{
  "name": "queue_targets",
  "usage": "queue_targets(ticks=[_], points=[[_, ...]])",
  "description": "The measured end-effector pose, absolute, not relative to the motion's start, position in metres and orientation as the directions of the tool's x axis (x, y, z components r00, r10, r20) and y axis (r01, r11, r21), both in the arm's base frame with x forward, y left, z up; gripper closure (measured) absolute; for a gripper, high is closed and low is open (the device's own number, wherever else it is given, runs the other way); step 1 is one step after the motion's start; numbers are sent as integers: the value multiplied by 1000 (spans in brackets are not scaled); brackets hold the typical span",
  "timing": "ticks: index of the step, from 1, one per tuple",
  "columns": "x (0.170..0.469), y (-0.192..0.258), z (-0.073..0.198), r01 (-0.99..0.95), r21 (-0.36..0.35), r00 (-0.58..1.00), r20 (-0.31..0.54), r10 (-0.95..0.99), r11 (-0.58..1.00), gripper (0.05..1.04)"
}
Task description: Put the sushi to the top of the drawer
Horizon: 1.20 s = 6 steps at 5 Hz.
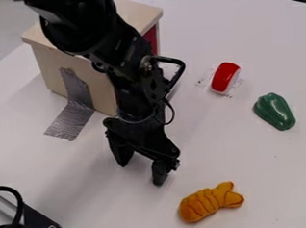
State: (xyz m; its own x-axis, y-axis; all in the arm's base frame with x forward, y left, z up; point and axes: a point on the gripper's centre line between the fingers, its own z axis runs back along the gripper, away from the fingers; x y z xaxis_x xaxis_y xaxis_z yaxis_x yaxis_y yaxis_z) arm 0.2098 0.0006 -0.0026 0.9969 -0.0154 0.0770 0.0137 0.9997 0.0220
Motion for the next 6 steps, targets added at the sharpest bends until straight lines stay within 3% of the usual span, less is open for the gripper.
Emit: queue_targets(ticks=[1,2,4,6], points=[[209,0,-3,13,20,997,74,-14,1000,86],[218,-9,13,23,-39,998,58,-21,999,86],[278,-16,63,32,-47,988,155,-24,998,86],[341,-15,67,48,-24,980,194,-42,999,86]])
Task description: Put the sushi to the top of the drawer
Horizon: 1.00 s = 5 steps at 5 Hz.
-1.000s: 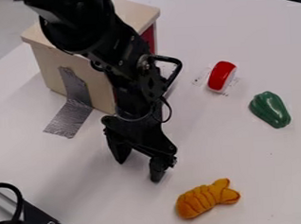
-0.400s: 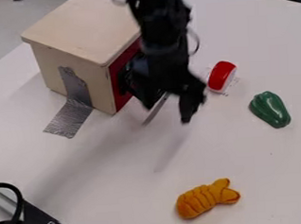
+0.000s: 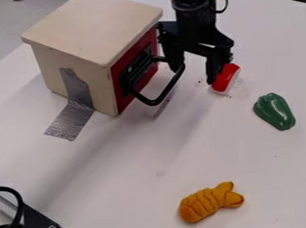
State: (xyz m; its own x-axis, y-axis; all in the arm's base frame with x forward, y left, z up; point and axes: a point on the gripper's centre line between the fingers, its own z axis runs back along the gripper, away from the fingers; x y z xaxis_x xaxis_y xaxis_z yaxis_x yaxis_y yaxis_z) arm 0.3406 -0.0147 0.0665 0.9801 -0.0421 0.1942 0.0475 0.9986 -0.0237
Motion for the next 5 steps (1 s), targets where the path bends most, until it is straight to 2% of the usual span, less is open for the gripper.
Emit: queue_targets(ticks=[2,3,4,5], points=[[385,-20,37,41,-36,982,186,-33,999,86],[402,-27,23,39,-56,983,180,-28,998,86],[411,-33,11,52,-46,984,171,-43,998,118],[411,-35,7,68,-32,986,156,-62,997,394]])
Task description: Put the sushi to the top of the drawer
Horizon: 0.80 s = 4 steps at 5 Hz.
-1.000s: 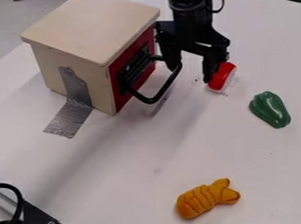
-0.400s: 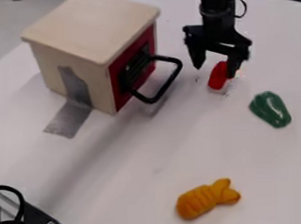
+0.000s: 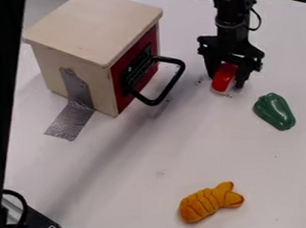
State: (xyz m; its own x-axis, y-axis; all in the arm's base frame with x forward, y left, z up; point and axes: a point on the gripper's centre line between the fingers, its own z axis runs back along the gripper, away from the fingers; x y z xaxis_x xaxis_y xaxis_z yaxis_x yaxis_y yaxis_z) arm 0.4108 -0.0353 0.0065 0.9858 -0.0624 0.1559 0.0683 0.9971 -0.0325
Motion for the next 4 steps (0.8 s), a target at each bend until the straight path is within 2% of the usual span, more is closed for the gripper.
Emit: queue_targets(ticks=[1,2,3,4], points=[[406,-30,6,76,-7,990,122,-75,997,501],[407,-27,46,93,-17,983,161,-89,996,501],[402,-10,102,108,-41,966,242,-95,993,501],[379,23,127,71,-53,965,258,-55,996,502]])
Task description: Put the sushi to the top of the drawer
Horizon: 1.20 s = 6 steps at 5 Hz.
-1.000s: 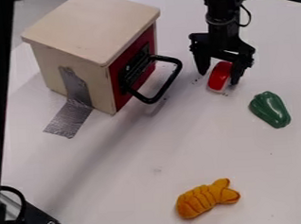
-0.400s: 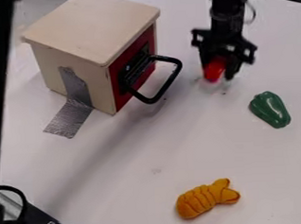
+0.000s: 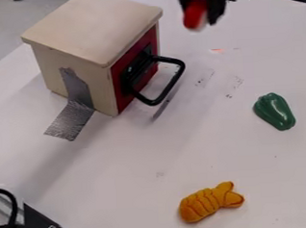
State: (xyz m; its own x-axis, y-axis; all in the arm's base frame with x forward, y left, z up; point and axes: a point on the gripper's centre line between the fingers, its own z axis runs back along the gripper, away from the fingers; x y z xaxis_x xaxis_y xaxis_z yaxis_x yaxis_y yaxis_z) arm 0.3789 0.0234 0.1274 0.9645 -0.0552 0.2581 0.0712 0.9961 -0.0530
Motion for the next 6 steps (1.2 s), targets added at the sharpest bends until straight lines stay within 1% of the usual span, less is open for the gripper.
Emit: queue_targets(ticks=[1,2,3,4,5,6], points=[[349,67,134,0,-39,967,255,10,999,502],[331,93,125,-34,-15,978,204,36,999,502],[321,114,121,-62,15,982,181,58,998,502],[316,122,113,-74,18,986,149,71,997,450],[315,122,109,-69,5,991,116,68,998,141],[316,119,120,-53,-34,993,105,56,998,83]])
